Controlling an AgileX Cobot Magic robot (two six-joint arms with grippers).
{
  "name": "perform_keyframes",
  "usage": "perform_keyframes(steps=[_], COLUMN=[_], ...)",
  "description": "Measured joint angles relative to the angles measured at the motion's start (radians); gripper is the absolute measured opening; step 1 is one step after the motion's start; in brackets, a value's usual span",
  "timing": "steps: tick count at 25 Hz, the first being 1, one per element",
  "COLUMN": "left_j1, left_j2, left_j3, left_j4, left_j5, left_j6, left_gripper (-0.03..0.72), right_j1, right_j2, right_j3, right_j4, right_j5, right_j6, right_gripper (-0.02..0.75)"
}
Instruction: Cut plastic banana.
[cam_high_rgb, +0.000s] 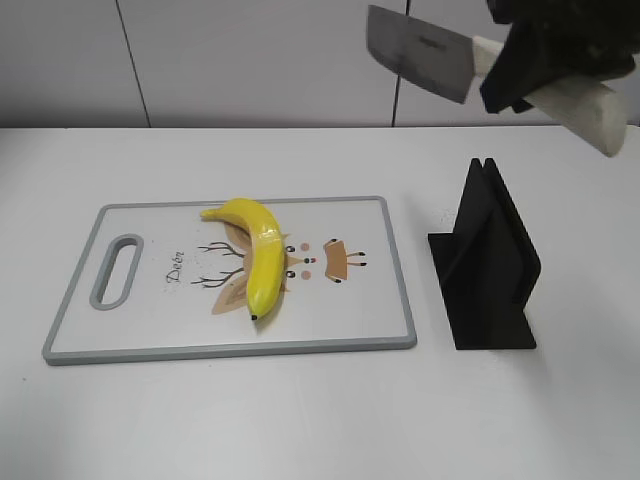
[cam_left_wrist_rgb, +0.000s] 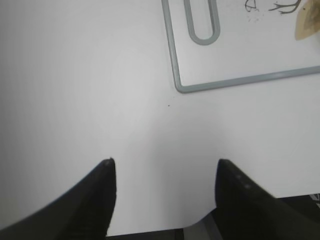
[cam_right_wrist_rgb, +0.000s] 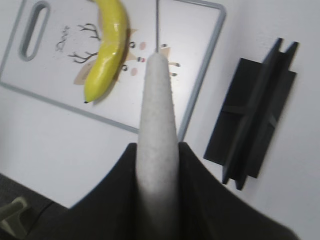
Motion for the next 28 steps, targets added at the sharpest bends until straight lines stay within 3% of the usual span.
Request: perform_keyframes(steps=[5, 8, 19, 28], left_j1=[0.000, 0.000, 0.000, 0.000], left_j2=[-0.247, -0.396, -0.860, -0.980], left_j3=[0.187, 0.251, 0.315, 0.343], left_j4=[0.002, 0.002, 0.037, 0.058], left_j5=[-0.025, -0.012, -0.006, -0.019], left_j6=[-0.007, -0.021, -0.028, -0.028], left_gripper=[0.587, 0.587, 0.587, 0.587], right_j1=[-0.001, -0.001, -0.001, -0.001], right_j2=[-0.047, -0.055, -0.058, -0.058], right_j3=[0.110, 0.158, 0.260, 0.275], right_j4=[-0.158, -0.194, -0.204, -0.275], right_j5=[-0.014, -0.037, -0.168, -0.189], right_j6=[0.178, 0.251, 0.325, 0.364], right_gripper=[0.166, 0.166, 0.166, 0.165])
